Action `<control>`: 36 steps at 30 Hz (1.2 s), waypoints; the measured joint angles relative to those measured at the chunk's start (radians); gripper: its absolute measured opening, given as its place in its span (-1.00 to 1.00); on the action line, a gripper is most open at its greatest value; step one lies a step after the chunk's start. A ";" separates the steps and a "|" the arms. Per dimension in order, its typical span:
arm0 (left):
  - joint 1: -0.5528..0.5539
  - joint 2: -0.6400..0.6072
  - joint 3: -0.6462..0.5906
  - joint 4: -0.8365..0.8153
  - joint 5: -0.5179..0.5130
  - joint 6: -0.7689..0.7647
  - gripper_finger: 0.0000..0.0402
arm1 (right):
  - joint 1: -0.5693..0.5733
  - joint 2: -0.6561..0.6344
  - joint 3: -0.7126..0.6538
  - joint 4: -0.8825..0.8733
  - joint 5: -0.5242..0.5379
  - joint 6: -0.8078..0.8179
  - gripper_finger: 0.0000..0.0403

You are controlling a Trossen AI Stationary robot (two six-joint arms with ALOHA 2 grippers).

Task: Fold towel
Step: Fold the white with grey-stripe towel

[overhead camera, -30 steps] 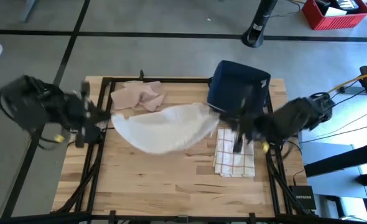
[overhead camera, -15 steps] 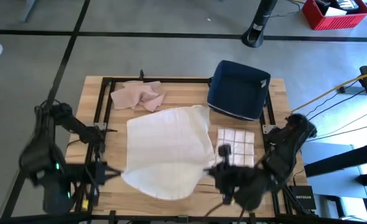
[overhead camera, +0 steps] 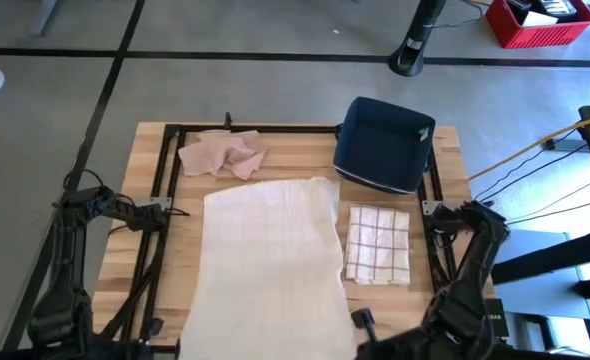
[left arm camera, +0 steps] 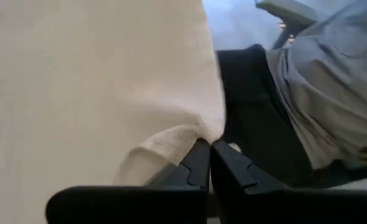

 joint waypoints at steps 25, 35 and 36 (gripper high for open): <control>0.154 0.010 -0.139 -0.667 -0.292 -0.481 -1.00 | -0.139 -0.001 -0.268 -0.652 0.604 0.398 -1.00; 0.318 -0.050 -0.577 -0.668 -0.204 -0.741 -1.00 | -0.283 -0.001 -0.633 -0.515 0.554 0.455 -1.00; 0.326 -0.054 -0.618 -0.668 -0.204 -0.781 -1.00 | -0.295 -0.001 -0.661 -0.463 0.541 0.424 -1.00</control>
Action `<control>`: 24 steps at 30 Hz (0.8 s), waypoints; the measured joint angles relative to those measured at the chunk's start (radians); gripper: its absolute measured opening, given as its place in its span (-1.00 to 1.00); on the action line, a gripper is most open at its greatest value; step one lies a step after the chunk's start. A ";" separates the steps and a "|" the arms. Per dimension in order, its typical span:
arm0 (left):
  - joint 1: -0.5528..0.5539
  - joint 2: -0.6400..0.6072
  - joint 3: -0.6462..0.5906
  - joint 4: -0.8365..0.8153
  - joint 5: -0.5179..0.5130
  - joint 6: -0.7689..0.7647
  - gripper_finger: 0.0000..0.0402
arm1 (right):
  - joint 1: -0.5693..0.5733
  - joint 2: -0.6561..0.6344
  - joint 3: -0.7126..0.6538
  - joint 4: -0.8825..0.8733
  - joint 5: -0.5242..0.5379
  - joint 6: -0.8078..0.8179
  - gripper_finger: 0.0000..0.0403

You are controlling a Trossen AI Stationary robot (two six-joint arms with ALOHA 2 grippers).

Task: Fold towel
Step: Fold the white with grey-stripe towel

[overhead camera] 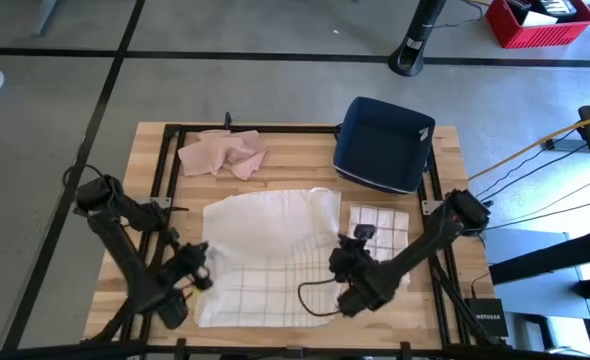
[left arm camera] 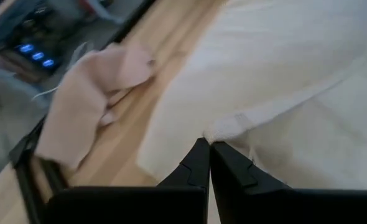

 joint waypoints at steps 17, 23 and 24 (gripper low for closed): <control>0.131 0.000 -0.323 0.176 0.082 -0.061 -1.00 | -0.211 -0.038 -0.204 0.528 -0.247 -0.800 -1.00; 0.215 -0.015 -0.324 0.129 0.083 0.032 -1.00 | -0.355 -0.195 -0.268 0.585 -0.275 -0.821 -1.00; 0.231 -0.023 -0.326 0.117 0.082 0.038 -1.00 | -0.384 -0.230 -0.295 0.625 -0.304 -0.822 -1.00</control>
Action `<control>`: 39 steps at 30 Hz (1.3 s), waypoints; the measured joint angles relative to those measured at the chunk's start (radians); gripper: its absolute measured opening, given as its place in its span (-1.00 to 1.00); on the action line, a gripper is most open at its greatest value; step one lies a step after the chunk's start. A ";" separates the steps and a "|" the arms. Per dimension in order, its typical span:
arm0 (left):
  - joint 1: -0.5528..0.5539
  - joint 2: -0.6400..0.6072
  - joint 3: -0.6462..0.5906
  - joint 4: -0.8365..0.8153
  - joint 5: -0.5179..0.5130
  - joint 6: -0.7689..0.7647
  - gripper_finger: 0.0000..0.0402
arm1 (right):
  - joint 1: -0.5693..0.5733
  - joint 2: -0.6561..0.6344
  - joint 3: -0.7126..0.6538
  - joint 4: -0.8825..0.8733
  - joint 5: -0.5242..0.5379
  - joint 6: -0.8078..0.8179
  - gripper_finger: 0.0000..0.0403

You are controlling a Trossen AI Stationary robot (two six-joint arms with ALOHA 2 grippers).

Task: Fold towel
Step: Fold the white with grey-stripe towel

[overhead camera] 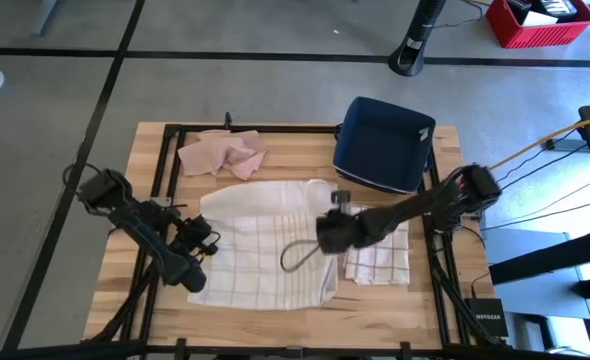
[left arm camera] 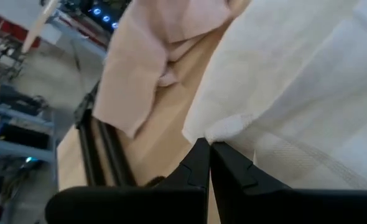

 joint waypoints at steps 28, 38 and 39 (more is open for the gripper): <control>0.089 -0.051 -0.172 0.351 0.092 0.128 -1.00 | -0.304 -0.116 -0.269 0.544 -0.387 -0.015 -1.00; 0.092 -0.081 -0.196 0.364 0.321 0.185 -0.84 | -0.306 -0.005 -0.228 0.589 -0.314 -0.023 -0.69; 0.096 -0.094 -0.196 0.360 0.327 0.186 -0.78 | -0.306 -0.010 -0.208 0.557 -0.296 -0.026 -0.60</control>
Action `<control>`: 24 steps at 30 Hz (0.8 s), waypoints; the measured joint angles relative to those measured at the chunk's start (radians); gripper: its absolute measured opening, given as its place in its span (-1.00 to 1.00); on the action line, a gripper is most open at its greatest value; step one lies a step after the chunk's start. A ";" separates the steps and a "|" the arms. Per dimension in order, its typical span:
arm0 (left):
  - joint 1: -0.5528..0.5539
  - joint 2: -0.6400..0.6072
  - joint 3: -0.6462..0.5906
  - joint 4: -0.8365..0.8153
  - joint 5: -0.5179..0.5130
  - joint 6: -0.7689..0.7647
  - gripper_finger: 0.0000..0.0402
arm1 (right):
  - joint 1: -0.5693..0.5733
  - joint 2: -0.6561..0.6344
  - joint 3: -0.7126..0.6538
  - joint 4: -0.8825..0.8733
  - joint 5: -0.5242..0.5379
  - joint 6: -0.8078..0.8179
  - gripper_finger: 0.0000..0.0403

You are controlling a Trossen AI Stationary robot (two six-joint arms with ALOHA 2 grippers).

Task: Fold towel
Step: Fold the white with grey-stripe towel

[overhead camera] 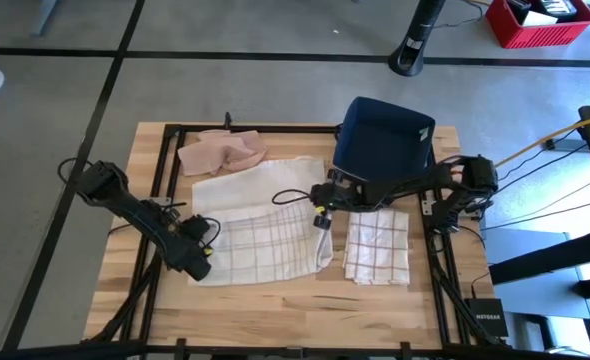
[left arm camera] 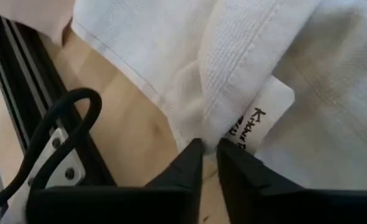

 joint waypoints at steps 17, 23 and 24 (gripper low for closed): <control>0.052 -0.237 0.027 0.603 -0.313 0.584 -0.20 | 0.197 -0.047 0.103 -0.360 -0.213 0.152 0.06; 0.098 -0.102 -0.021 0.991 -0.131 0.907 -0.26 | 0.383 -0.047 0.050 -0.258 -0.173 0.336 0.02; 0.103 -0.076 -0.021 1.004 -0.108 0.923 -0.27 | 0.409 -0.047 0.039 -0.225 -0.162 0.367 0.01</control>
